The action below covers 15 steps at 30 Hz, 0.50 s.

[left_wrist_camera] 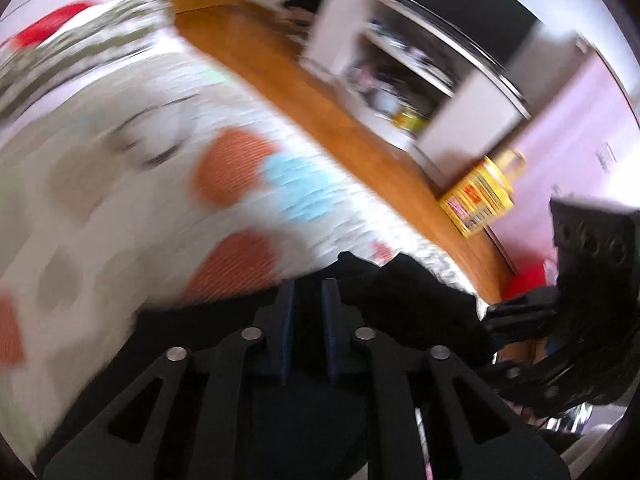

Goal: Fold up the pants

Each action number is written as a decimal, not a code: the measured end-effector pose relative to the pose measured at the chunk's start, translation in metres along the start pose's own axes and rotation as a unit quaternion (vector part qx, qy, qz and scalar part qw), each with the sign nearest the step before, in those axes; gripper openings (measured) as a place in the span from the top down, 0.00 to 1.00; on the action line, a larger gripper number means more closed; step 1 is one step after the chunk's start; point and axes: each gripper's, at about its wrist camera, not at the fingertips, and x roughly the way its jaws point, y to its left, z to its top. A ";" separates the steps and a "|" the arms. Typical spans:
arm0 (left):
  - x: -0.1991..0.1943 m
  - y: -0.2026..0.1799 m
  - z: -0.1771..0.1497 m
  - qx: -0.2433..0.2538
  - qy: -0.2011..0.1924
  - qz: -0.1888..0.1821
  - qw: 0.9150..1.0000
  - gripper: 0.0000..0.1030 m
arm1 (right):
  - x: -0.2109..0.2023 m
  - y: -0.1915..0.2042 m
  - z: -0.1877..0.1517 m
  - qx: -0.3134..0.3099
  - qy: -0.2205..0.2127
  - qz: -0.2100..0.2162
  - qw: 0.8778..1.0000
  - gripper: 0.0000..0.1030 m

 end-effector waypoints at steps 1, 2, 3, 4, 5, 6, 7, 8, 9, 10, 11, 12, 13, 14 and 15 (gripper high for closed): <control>-0.006 0.015 -0.012 -0.028 -0.004 0.009 1.000 0.64 | 0.020 0.006 0.000 -0.017 0.012 -0.005 1.000 0.77; -0.012 0.032 -0.028 -0.064 -0.008 0.015 0.998 0.55 | 0.040 0.009 -0.002 -0.024 0.028 -0.010 0.999 0.73; -0.016 0.046 -0.040 -0.091 -0.011 0.022 0.996 0.46 | 0.068 0.010 -0.006 -0.017 0.064 -0.009 0.998 0.68; -0.018 0.053 -0.050 -0.108 -0.012 0.029 0.994 0.46 | 0.080 0.010 -0.010 -0.005 0.088 -0.006 0.996 0.55; -0.019 0.064 -0.064 -0.134 -0.008 0.040 0.990 0.46 | 0.094 0.009 -0.012 0.014 0.117 0.001 0.993 0.54; -0.021 0.071 -0.073 -0.147 -0.002 0.048 0.988 0.46 | 0.096 0.010 -0.015 0.028 0.126 0.011 0.992 0.54; -0.022 0.078 -0.084 -0.162 0.006 0.057 0.985 0.46 | 0.088 0.013 -0.017 0.030 0.117 0.020 0.992 0.54; -0.023 0.081 -0.093 -0.170 0.007 0.060 0.984 0.46 | 0.079 0.015 -0.015 0.031 0.106 0.031 0.993 0.53; -0.026 0.082 -0.099 -0.174 0.006 0.059 0.983 0.45 | 0.067 0.014 -0.014 0.032 0.098 0.038 0.994 0.52; -0.028 0.082 -0.105 -0.178 0.005 0.057 0.982 0.42 | 0.055 0.011 -0.010 0.030 0.091 0.036 0.995 0.49; -0.029 0.080 -0.109 -0.181 0.003 0.056 0.982 0.41 | 0.049 0.007 -0.005 0.028 0.085 0.028 0.996 0.49; -0.031 0.080 -0.113 -0.182 0.001 0.055 0.982 0.39 | 0.039 0.002 -0.001 0.023 0.077 0.008 0.997 0.49; -0.032 0.076 -0.116 -0.184 -0.001 0.050 0.982 0.36 | 0.034 -0.004 0.006 0.018 0.073 -0.016 0.997 0.48; -0.029 0.071 -0.119 -0.186 -0.001 0.041 0.982 0.35 | 0.032 -0.010 0.015 0.012 0.069 -0.028 0.997 0.48; -0.028 0.069 -0.121 -0.185 0.001 0.038 0.982 0.32 | 0.032 -0.012 0.025 0.008 0.067 -0.034 0.997 0.49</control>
